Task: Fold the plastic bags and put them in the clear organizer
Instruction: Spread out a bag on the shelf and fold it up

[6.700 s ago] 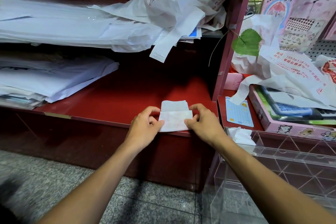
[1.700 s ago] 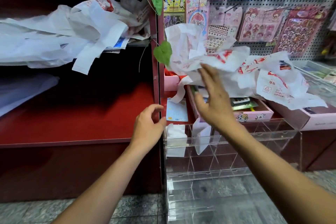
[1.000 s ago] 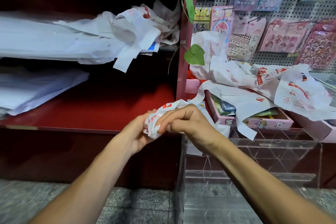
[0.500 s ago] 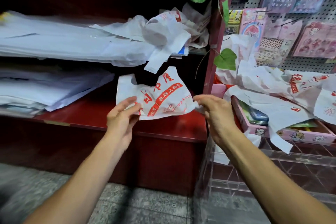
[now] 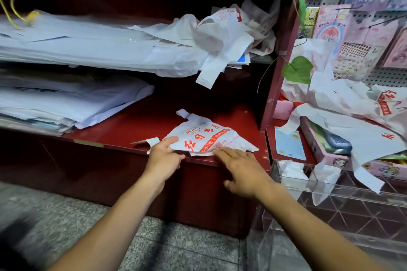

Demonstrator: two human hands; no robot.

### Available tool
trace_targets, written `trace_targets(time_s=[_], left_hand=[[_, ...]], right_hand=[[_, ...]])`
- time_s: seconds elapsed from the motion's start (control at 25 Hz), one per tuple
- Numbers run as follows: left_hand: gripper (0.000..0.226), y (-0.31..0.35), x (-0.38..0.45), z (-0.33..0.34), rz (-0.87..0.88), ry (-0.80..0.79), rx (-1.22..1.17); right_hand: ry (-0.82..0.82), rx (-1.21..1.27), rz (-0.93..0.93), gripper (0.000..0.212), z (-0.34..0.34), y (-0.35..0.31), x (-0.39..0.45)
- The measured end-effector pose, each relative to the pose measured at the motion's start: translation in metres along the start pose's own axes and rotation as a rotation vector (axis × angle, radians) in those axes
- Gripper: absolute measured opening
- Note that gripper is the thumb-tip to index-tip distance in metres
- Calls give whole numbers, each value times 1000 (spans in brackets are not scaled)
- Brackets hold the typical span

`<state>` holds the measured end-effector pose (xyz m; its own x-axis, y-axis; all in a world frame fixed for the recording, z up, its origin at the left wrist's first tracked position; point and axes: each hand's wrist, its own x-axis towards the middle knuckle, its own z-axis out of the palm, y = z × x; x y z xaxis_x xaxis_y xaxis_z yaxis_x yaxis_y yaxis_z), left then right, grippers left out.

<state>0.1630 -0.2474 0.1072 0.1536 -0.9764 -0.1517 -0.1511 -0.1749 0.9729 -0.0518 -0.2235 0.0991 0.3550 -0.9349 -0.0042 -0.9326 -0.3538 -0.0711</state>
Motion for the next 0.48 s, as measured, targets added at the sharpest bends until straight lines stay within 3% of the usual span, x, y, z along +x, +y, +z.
trace_targets(time_s=[0.08,0.24,0.48], left_hand=[[52,-3,0,-4,157,78,276],[32,-7,-1,-15,290,247,623],[17,-12,5,-27,283,340,676]], right_hand=[[45,-45,95,81,6,0,3],[255,-168,142,52,18,0,8],[451,-258,161,26,18,7,12]])
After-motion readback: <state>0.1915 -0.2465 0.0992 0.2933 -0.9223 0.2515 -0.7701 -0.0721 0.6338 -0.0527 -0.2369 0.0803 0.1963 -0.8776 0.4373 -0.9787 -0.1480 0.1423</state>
